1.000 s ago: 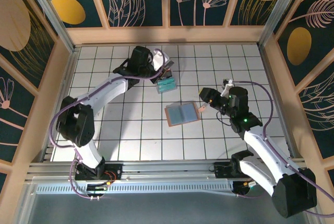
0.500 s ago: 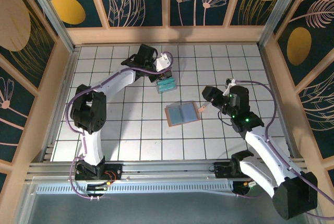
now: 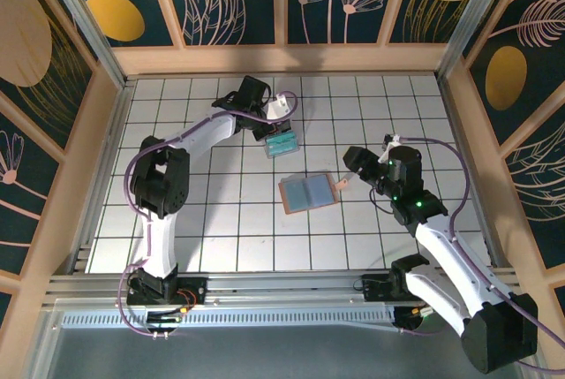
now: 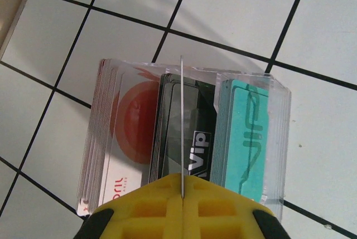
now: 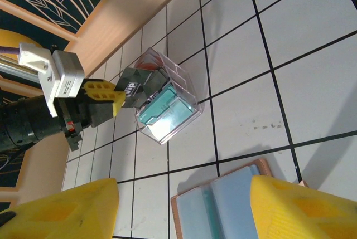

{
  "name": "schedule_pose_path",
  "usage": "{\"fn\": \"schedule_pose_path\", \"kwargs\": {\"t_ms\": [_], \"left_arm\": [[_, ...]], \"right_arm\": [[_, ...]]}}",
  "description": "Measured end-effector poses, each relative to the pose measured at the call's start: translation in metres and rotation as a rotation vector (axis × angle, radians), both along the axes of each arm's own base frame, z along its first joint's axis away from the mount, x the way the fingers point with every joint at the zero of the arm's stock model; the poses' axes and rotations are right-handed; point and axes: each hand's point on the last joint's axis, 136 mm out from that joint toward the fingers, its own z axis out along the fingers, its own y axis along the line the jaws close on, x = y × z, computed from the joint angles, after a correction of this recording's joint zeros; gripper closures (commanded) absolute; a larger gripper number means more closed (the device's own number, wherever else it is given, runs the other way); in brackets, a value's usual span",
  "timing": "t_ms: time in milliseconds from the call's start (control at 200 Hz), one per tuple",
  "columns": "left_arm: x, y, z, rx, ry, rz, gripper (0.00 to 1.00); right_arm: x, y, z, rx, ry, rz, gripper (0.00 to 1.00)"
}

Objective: Take the credit cards out of the card holder

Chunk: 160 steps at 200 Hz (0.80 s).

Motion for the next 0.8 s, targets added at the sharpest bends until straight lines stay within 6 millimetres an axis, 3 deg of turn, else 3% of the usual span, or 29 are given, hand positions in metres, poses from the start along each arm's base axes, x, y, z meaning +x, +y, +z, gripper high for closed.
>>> {"fn": "schedule_pose_path", "kwargs": {"t_ms": [565,696,801], "left_arm": [[0.012,-0.001,-0.025,0.065,0.045,-0.015,0.99],[0.011,0.001,-0.027,0.077,0.054,-0.016,0.83],[0.01,0.003,-0.029,0.088,0.066,-0.016,0.78]], "right_arm": [[-0.001,0.0,0.004,0.007,-0.01,0.0,0.37],[-0.001,0.001,0.004,0.007,-0.01,0.002,0.37],[-0.002,0.001,0.004,0.007,-0.01,0.004,0.37]]}}
